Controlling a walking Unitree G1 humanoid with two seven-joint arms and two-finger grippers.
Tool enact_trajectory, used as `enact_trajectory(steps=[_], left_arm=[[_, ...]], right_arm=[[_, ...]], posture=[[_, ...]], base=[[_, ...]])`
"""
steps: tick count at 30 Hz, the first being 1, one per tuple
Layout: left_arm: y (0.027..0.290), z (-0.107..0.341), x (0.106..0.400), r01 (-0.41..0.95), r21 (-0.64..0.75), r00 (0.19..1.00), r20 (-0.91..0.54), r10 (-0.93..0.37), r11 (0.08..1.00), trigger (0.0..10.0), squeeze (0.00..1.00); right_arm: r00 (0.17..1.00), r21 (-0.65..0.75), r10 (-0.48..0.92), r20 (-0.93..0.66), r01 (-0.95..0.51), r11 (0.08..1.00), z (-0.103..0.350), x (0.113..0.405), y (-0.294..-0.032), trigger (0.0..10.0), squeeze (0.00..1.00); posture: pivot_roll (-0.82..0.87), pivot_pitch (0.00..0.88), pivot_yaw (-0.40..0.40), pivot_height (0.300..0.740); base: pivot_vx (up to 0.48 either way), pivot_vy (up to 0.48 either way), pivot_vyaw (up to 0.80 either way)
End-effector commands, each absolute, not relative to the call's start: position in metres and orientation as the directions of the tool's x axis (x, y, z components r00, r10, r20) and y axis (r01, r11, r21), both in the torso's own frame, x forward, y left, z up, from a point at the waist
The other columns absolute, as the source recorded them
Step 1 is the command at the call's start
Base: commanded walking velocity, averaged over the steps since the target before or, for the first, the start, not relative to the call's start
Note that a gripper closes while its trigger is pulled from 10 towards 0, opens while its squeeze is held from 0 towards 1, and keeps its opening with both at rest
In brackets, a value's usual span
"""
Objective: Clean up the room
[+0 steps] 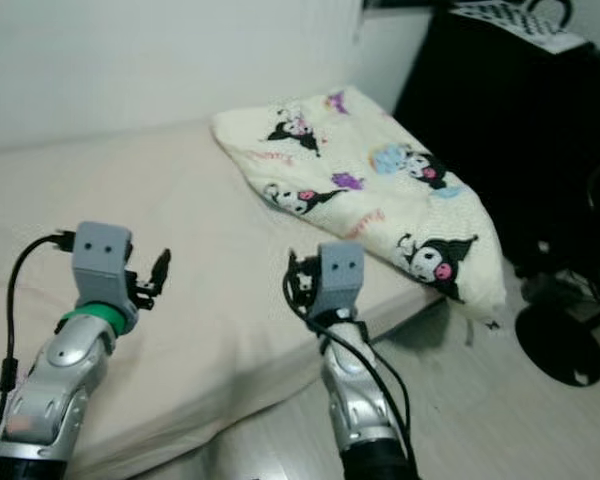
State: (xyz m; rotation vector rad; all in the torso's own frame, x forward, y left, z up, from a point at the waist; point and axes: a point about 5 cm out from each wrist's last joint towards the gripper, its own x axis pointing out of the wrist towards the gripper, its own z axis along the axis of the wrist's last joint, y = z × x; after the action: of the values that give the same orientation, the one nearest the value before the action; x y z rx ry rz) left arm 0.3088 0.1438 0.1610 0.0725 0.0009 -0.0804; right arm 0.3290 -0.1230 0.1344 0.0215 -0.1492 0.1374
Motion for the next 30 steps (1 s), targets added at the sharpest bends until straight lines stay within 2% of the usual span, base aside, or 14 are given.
enact_trajectory(steps=[1, 30], left_arm=[[0.1432, 0.1579, 0.3083, 0.078, 0.077, 0.997, -0.012, -0.078, 0.994, 10.0, 0.00], [0.1372, 0.1673, 0.3120, 0.138, 0.039, 0.990, 0.023, -0.139, 0.990, 10.0, 0.00]], right_arm=[[0.984, 0.015, 0.124, 0.125, -0.127, 0.992, 0.1278, 0.3269, -0.1253, 10.0, 0.00], [0.981, 0.033, 0.115, 0.155, -0.122, 0.992, 0.1367, 0.3294, -0.1252, 10.0, 0.00]], posture=[[0.03, 0.061, -0.028, 0.740], [0.02, 0.050, -0.021, 0.740]], base=[[0.000, 0.000, -0.79], [0.000, 0.000, -0.77]])
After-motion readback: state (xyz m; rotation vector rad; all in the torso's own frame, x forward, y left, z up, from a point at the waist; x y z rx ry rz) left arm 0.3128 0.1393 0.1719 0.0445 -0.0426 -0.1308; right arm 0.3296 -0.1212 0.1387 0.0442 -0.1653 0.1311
